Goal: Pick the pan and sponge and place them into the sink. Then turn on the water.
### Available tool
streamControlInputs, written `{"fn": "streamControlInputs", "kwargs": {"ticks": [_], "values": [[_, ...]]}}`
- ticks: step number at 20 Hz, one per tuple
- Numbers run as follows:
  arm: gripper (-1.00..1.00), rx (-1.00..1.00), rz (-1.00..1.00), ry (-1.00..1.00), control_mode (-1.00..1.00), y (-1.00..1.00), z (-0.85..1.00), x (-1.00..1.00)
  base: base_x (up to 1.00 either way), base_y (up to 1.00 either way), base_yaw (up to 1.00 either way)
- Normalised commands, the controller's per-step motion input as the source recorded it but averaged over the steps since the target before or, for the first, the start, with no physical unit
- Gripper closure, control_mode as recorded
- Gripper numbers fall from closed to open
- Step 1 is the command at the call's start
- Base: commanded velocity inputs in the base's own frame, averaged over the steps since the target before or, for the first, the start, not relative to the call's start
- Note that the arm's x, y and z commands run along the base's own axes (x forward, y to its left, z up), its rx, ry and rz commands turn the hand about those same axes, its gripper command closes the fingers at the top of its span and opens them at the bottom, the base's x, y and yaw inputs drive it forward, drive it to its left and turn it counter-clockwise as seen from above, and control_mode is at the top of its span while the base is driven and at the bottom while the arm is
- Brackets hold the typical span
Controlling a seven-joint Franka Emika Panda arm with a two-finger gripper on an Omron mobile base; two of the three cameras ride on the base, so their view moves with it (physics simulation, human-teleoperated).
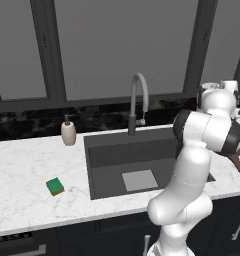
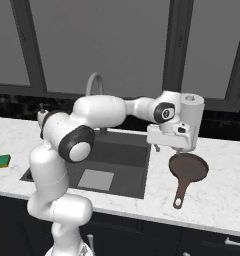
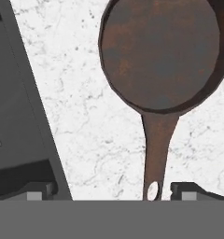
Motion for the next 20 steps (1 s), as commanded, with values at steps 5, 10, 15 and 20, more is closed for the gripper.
{"fn": "streamControlInputs", "kwargs": {"ticks": [5,10,15,20], "values": [[-1.00,0.00,0.00,0.05,-1.00,-0.15,-0.30,0.00,0.00,0.00,0.00],[-1.00,0.00,0.00,0.02,-1.00,-0.23,-0.29,-0.07,0.00,0.00,0.00],[-1.00,0.05,0.06,0.01,-1.00,-0.46,-0.27,-0.19,0.00,0.00,0.00],[-1.00,0.07,0.08,0.01,-1.00,-0.42,-0.28,-0.12,0.00,0.00,0.00]]}}
